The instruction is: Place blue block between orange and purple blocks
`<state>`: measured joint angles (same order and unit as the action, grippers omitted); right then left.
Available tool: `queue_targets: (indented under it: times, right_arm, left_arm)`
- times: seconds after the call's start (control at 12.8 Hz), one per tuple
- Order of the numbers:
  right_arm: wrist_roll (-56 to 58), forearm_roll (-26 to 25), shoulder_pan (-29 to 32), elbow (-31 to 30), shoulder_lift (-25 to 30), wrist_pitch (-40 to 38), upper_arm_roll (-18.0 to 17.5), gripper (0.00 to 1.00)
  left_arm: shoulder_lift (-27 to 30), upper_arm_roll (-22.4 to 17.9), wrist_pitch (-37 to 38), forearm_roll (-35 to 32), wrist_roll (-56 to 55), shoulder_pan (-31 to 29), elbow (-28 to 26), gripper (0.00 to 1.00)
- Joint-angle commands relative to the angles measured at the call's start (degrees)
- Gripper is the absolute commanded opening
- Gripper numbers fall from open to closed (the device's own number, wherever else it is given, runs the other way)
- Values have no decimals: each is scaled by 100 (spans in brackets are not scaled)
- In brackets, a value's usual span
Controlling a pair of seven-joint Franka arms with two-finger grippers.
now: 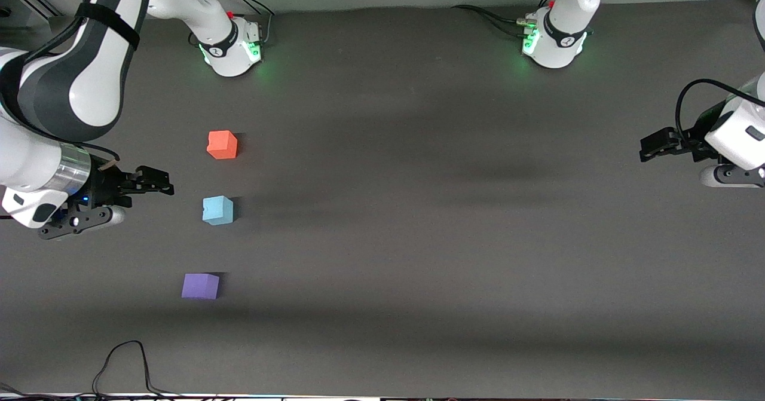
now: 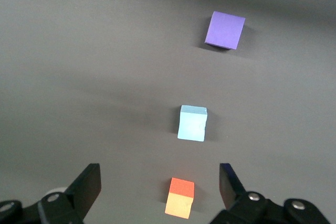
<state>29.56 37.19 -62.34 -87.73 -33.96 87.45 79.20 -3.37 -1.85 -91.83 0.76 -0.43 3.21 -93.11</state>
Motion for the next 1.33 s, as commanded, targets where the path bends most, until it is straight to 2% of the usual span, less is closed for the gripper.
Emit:
queue_targets:
  times: [0.0, 0.08, 0.16, 0.39, 0.47, 0.62, 0.86, 0.94, 1.09, 1.25]
  right_arm:
    - [-12, -176, -50, 37, 266, -97, -53, 100]
    - [-99, -307, -6, 46, 345, -97, -167, 100]
    - [-326, -509, 203, 63, 616, -88, -534, 100]
    - [-1309, -1895, 1396, -24, 1767, 316, -2666, 100]
    - [-1539, -2126, 1853, -33, 1935, 334, -3291, 100]
    - [-1629, -2259, 2906, -42, 2103, 351, -4381, 100]
    - [-2066, -2882, 4664, -68, 2349, 378, -6445, 100]
    - [-2182, -2997, 5087, -138, 2419, 378, -6948, 100]
    - [-2550, -3156, 5450, -453, 2673, 491, -7478, 100]
    - [-2561, -3200, 5924, -1154, 3103, 903, -7936, 100]
  left_arm:
    - [-32, -44, -1, -49, 69, 57, 73, 100]
    - [-23, -44, -1, -49, 69, 57, 73, 100]
    - [-32, -44, -1, -49, 69, 57, 73, 100]
    - [-32, -44, -1, -49, 69, 57, 82, 100]
    - [-32, -44, -1, -49, 69, 57, 73, 100]
    - [-23, -52, -1, -49, 69, 57, 73, 100]
    - [-32, -44, 8, -41, 69, 66, 82, 100]
    - [-23, -44, 8, -32, 69, 66, 82, 100]
    - [-23, -44, 16, -32, 69, 66, 73, 100]
    - [-23, -44, 25, -32, 69, 66, 73, 100]
